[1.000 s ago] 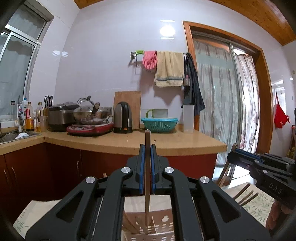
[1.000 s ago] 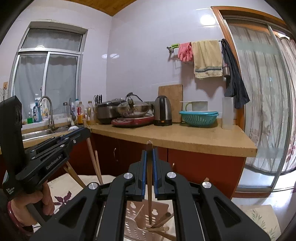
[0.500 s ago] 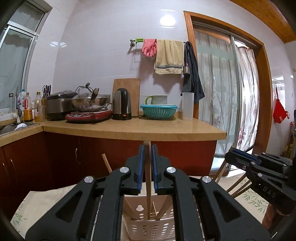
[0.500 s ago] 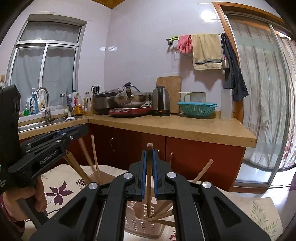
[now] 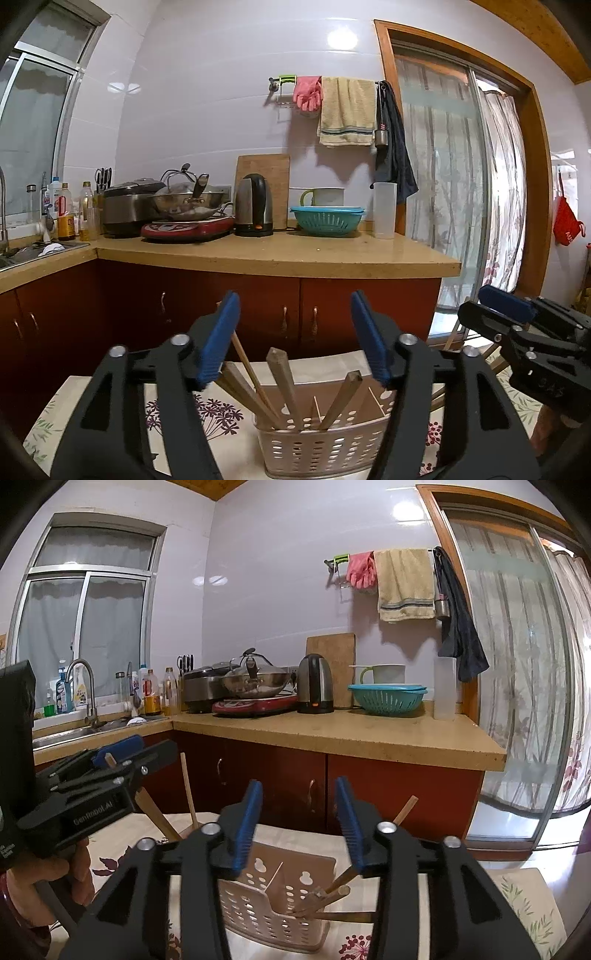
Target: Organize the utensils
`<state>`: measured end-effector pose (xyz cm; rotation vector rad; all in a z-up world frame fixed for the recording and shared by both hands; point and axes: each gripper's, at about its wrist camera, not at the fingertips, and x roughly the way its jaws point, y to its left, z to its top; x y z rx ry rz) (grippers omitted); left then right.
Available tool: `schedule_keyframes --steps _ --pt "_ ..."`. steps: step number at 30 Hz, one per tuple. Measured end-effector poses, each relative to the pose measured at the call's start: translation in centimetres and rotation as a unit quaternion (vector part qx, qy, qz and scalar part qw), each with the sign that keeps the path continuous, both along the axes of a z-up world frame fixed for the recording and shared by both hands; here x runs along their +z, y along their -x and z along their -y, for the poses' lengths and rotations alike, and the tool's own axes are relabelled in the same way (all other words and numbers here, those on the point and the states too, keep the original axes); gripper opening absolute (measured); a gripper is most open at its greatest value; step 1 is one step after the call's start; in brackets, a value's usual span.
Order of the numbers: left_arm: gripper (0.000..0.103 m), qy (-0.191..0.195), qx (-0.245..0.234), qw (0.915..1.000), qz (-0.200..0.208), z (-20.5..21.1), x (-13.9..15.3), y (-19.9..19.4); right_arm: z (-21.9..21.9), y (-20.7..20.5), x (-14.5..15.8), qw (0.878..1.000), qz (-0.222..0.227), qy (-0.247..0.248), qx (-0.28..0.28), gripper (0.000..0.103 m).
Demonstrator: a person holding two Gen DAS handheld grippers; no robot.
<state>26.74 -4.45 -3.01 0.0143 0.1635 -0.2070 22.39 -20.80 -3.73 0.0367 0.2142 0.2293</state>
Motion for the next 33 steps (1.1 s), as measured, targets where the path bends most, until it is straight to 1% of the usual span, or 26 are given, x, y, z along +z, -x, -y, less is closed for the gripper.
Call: schedule_keyframes --steps 2,3,4,5,7,8,10,16,23,29,33 --pt "0.071 0.001 0.001 1.0000 0.002 0.0 0.1 0.1 0.0 0.1 0.1 1.000 0.002 0.000 -0.001 0.049" --pt "0.074 0.000 0.001 1.0000 0.003 0.0 0.2 0.2 0.0 0.2 0.1 1.000 0.003 0.000 -0.002 0.054" --pt "0.079 -0.003 0.003 1.0000 0.005 0.1 0.2 0.2 0.1 0.3 0.2 1.000 0.006 -0.002 -0.003 0.059" --pt "0.083 -0.008 0.007 0.9999 0.007 0.2 0.3 0.3 0.1 0.3 0.2 1.000 0.008 -0.003 -0.004 0.062" --pt "0.088 -0.014 0.012 0.9998 0.012 0.4 0.5 0.5 0.1 0.5 0.4 1.000 0.011 -0.005 -0.005 0.075" --pt "0.090 -0.016 0.014 0.9997 0.014 0.4 0.5 0.6 0.2 0.6 0.4 1.000 0.013 -0.007 -0.005 0.077" --pt "0.092 -0.017 0.017 0.9995 0.018 0.4 0.8 0.9 0.2 0.8 0.6 1.000 0.018 -0.006 -0.006 0.081" --pt "0.096 -0.024 0.033 0.9990 0.018 0.2 1.2 1.6 0.2 1.3 1.1 1.000 0.016 -0.008 -0.010 0.084" --pt "0.098 -0.023 0.055 0.9981 0.012 -0.3 1.8 3.9 0.4 3.3 1.7 0.999 0.014 -0.011 -0.030 0.085" --pt "0.099 -0.032 0.075 0.9966 -0.005 -0.9 1.4 7.1 0.7 5.5 1.1 0.998 -0.011 -0.009 -0.053 0.085" --pt "0.099 -0.041 0.092 0.9948 -0.015 -1.2 0.7 10.1 0.7 7.7 0.4 0.998 -0.030 -0.004 -0.063 0.085"
